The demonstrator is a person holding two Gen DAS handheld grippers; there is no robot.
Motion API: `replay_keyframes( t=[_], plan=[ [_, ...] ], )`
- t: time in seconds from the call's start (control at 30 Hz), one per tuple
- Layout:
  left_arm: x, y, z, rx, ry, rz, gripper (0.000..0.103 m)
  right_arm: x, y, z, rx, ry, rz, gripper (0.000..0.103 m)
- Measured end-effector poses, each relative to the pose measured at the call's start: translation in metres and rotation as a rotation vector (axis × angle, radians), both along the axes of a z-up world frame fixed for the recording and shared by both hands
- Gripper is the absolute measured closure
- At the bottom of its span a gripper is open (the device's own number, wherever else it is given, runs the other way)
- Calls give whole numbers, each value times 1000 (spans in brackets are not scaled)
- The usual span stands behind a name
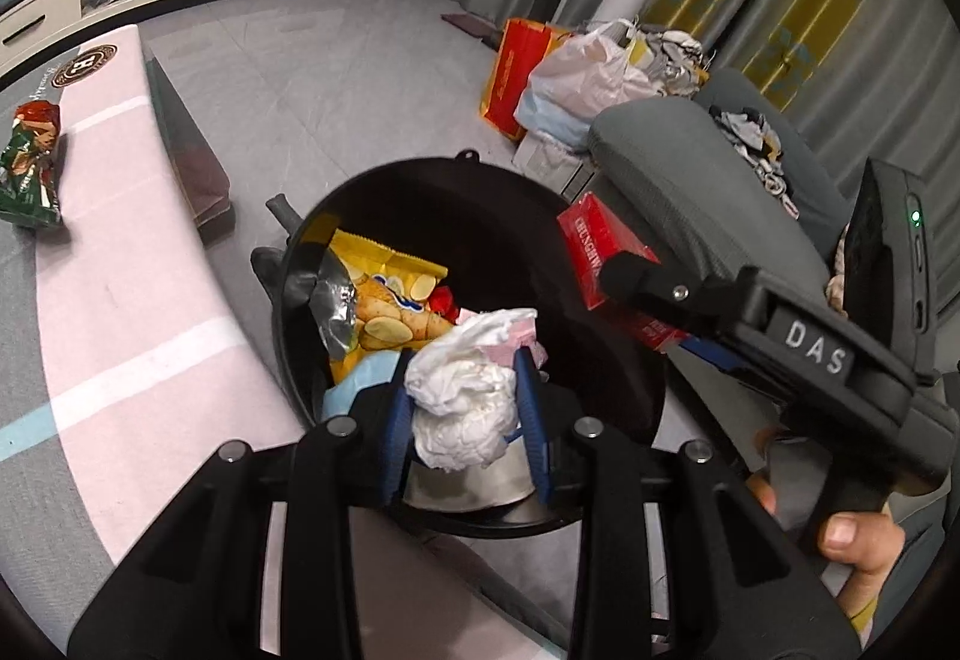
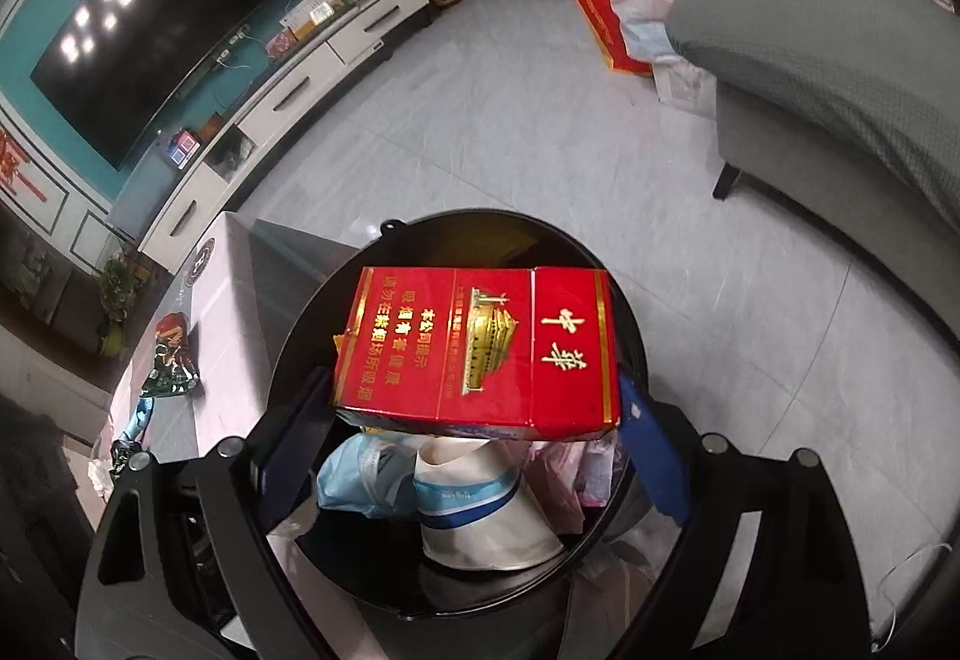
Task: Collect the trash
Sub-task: 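Carry the tissue and red box to the black bin and release both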
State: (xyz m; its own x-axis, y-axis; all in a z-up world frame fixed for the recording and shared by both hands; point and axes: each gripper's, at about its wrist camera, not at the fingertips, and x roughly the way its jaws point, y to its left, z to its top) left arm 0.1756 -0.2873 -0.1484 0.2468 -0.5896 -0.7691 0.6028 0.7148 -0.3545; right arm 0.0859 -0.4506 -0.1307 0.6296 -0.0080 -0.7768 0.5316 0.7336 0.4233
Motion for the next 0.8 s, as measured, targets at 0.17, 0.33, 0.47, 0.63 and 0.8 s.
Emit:
replay_keyframes(
  t=[0.17,0.33,0.47,0.63,0.8],
  plan=[
    [-2,-7,-4,27,-5,-6,69,2,2,-2,1,14,9,14],
    [-7,-13,-4,51,-12,-21,69,5,4,-4,-4,33,15,14],
    [-8,-19,-3,65,-21,-28,68,6,4,-4,-2,41,17,14],
    [-9,-20,-2,75,-27,-21,66,8,5,-5,-2,58,20,14],
    [-11,-19,0,71,-31,-21,60,10,5,-8,1,82,27,14]
  ],
)
